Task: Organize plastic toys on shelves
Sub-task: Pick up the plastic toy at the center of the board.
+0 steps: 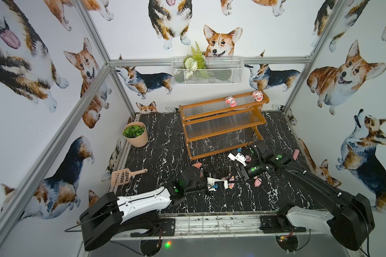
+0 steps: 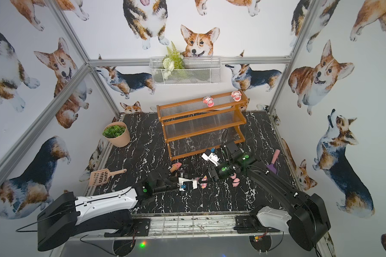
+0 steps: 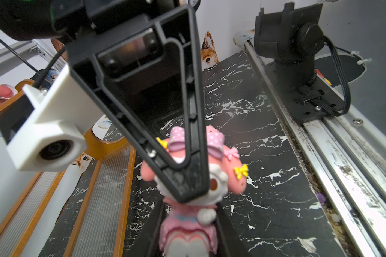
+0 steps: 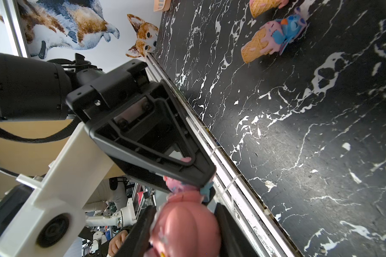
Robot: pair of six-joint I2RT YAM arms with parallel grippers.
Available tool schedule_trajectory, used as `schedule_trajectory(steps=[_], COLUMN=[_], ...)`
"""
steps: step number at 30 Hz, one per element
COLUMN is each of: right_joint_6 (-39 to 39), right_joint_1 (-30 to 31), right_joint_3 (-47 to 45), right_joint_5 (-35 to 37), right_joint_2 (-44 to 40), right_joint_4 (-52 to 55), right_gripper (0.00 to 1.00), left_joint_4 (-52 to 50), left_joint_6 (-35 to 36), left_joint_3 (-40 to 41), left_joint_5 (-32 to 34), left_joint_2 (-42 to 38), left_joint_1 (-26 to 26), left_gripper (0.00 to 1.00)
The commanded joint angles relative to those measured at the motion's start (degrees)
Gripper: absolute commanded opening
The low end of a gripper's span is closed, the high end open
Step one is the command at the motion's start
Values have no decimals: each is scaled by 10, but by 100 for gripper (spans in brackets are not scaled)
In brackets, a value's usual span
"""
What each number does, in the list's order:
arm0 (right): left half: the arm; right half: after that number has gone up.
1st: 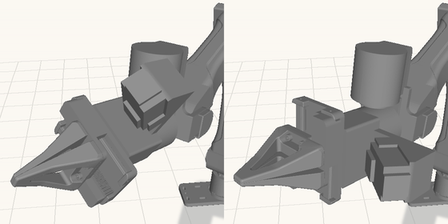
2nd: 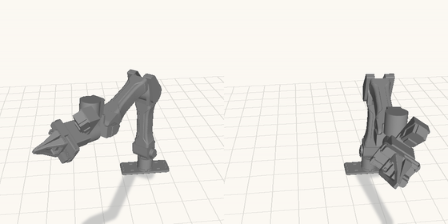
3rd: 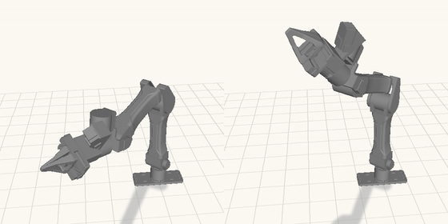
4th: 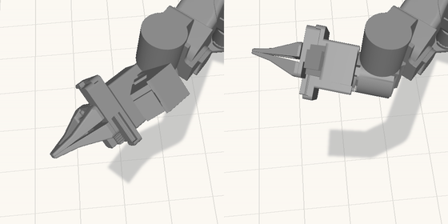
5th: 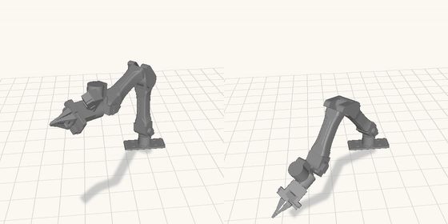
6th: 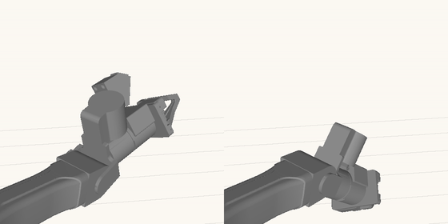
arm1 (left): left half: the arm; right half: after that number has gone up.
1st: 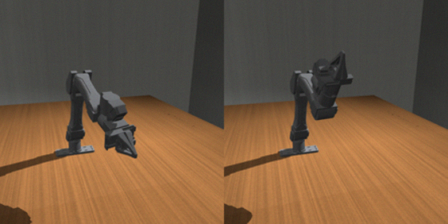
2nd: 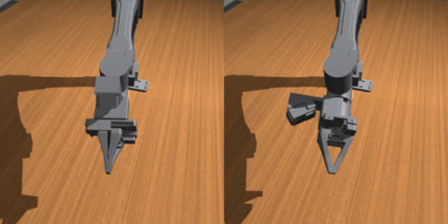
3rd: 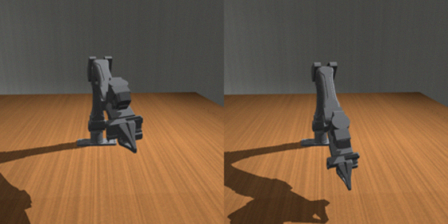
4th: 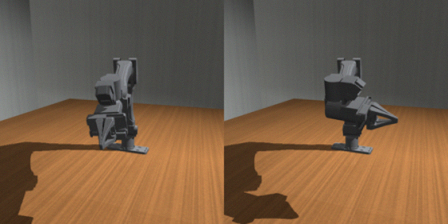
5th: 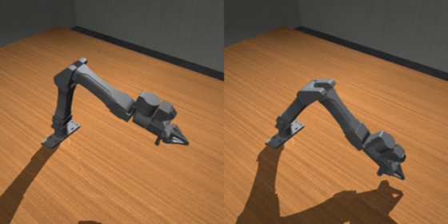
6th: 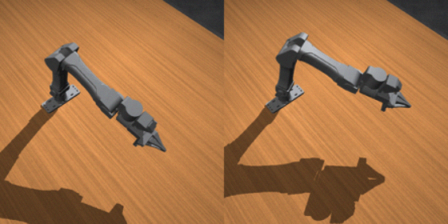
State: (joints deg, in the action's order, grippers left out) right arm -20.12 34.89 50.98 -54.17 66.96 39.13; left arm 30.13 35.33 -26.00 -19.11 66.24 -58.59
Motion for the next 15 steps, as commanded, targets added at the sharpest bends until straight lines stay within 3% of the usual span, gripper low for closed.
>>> schedule_trajectory(steps=[1, 4, 8, 13, 15], right_joint_6=[-1, -12, -63, -150, -171], right_joint_1=[-2, -33, -120, -205, -231], right_joint_3=[9, 12, -15, -116, -173], right_joint_5=[-9, -28, -66, 16, 75], right_joint_2=[-22, -62, -126, -201, -212], right_joint_4=[-26, -47, -133, -300, -359], right_gripper=[61, 68, 69, 68, 68], left_joint_4=[-7, -7, -8, -69, -145], left_joint_6=[-25, -49, -96, -207, -275], left_joint_3=[4, 17, 32, 6, -42], left_joint_5=[22, 54, 104, 175, 179], left_joint_2=[-9, -25, -47, -81, -95], left_joint_1=[0, 1, 4, 24, 47], left_gripper=[22, 22, 22, 21, 21])
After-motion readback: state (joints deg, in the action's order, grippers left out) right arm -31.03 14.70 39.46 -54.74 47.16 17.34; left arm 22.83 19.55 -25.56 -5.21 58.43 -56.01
